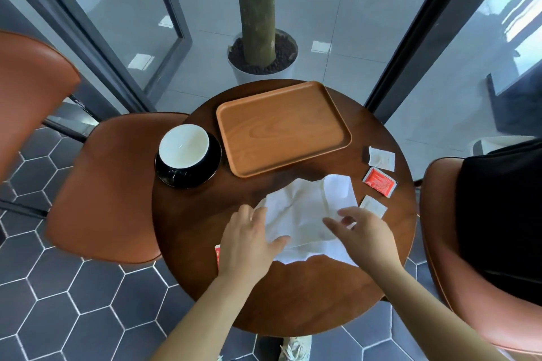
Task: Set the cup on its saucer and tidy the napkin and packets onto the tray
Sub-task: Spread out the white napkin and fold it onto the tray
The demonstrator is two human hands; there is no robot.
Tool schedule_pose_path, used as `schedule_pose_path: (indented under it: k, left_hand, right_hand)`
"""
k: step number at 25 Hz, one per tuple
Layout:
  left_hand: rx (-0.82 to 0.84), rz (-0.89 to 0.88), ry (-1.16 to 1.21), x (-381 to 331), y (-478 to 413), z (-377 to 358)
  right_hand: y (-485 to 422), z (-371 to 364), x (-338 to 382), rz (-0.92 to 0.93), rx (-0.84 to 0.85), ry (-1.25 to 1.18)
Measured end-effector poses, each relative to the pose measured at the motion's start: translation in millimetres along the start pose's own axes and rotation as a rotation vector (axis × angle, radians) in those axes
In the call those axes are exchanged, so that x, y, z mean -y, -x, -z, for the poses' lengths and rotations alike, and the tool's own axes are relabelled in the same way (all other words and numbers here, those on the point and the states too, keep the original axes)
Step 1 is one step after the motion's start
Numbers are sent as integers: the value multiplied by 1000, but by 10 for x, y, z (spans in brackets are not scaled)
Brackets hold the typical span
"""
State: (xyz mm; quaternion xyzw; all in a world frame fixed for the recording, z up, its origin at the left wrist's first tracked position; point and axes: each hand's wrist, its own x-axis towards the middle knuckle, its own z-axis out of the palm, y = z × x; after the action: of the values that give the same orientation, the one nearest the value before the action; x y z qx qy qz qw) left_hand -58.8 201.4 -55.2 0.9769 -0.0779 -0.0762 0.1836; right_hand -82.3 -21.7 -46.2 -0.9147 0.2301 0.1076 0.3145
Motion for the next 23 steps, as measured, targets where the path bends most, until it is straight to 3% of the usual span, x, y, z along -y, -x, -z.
schedule_pose_path:
  k: [3, 5, 11, 16, 21, 23]
  left_hand:
    - [34, -50, -177, -78, -107, -61]
    - [3, -79, -158, -61, -112, -56]
    - [-167, -6, 327, -161, 60, 216]
    - [-185, 271, 622, -444, 69, 764]
    - [-237, 310, 864, -868, -60, 1731]
    - [-327, 224, 941, -1013, -96, 2130]
  right_hand:
    - [8, -121, 53, 9, 44, 33]
    - [0, -120, 97, 28, 7, -14]
    - [73, 308, 287, 71, -57, -297]
    - [168, 1004, 781, 151, -50, -553]
    - [316, 2011, 1570, 311, -50, -776]
    - [389, 2448, 1920, 395, -55, -911]
